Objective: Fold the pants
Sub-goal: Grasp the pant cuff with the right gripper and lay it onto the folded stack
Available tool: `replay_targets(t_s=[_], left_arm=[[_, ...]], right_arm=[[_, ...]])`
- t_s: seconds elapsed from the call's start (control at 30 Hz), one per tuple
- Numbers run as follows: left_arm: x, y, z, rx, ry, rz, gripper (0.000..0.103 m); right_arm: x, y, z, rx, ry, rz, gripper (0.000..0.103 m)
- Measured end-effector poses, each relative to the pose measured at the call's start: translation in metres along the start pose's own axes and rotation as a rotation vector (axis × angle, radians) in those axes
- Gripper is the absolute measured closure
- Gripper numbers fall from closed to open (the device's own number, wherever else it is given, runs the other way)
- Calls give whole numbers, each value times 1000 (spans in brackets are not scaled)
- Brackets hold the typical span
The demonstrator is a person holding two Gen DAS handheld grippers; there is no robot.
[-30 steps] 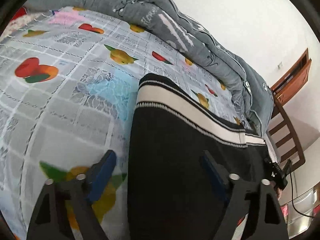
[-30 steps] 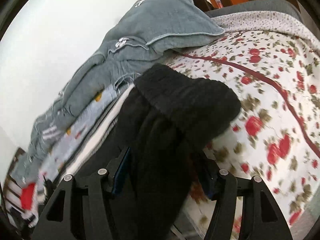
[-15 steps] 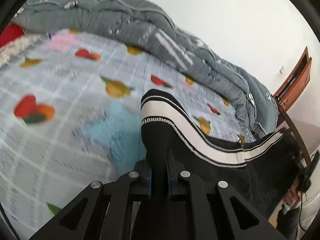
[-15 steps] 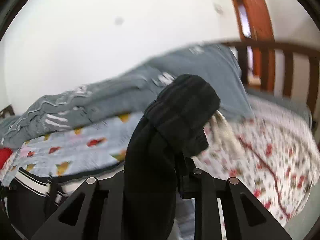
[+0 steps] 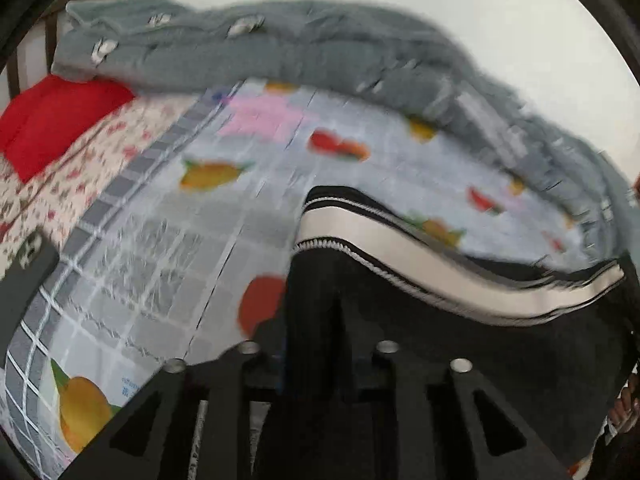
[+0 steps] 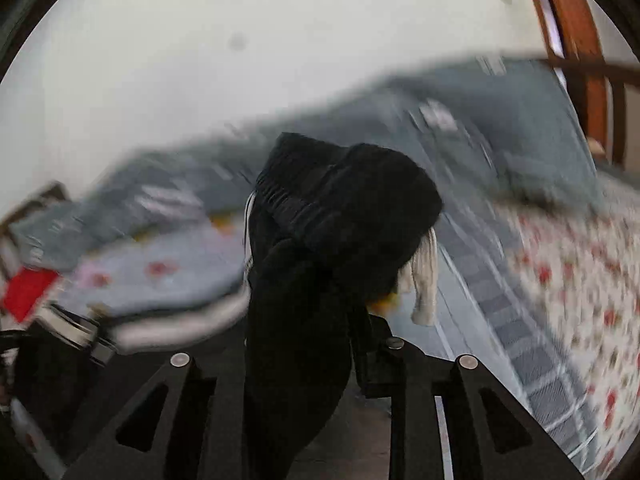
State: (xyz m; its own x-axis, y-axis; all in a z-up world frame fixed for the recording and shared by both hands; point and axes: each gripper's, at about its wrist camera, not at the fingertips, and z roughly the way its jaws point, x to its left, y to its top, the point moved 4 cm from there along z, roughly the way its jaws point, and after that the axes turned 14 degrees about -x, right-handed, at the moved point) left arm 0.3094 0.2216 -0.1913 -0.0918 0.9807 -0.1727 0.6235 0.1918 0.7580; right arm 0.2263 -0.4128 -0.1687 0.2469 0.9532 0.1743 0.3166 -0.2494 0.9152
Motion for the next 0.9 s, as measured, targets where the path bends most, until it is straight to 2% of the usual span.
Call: replay_targets(t_s=[0.07, 0.1, 0.13, 0.17, 0.2, 0.23, 0.33, 0.5, 0.57, 0.7, 0.77, 0.9], left_arm=[[3, -13, 7, 30, 17, 7, 64], [2, -18, 5, 17, 22, 20, 55], [-1, -21, 0, 0, 28, 37, 46], [-3, -23, -5, -15, 35, 55, 42], [-5, -24, -12, -27, 38, 65, 39], [-6, -27, -20, -38, 31, 70, 39], [-10, -35, -37, -48, 10, 78, 31], [-4, -69, -51, -34, 22, 91, 27], [1, -78, -62, -66, 15, 72, 21], [10, -90, -78, -84, -22, 5, 18], [11, -94, -83, -85, -31, 0, 18], [9, -104, -90, -102, -14, 40, 17]], right_arm=[[-21, -27, 16, 94, -64, 33, 64], [-31, -37, 20, 151, -73, 57, 60], [-40, -44, 19, 184, -40, 100, 60], [-44, -44, 12, 173, -28, 112, 57], [-48, -42, 1, 154, -49, 101, 50], [-49, -41, -9, 139, -81, 70, 47], [-48, -37, -38, 116, -125, -16, 47], [-23, -13, -67, 59, -161, -79, 47], [3, -2, -69, 51, -103, -86, 47], [76, 2, -64, 63, 67, -115, 47], [121, -7, -63, 94, 179, -129, 47], [197, -32, -65, 133, 330, -168, 47]])
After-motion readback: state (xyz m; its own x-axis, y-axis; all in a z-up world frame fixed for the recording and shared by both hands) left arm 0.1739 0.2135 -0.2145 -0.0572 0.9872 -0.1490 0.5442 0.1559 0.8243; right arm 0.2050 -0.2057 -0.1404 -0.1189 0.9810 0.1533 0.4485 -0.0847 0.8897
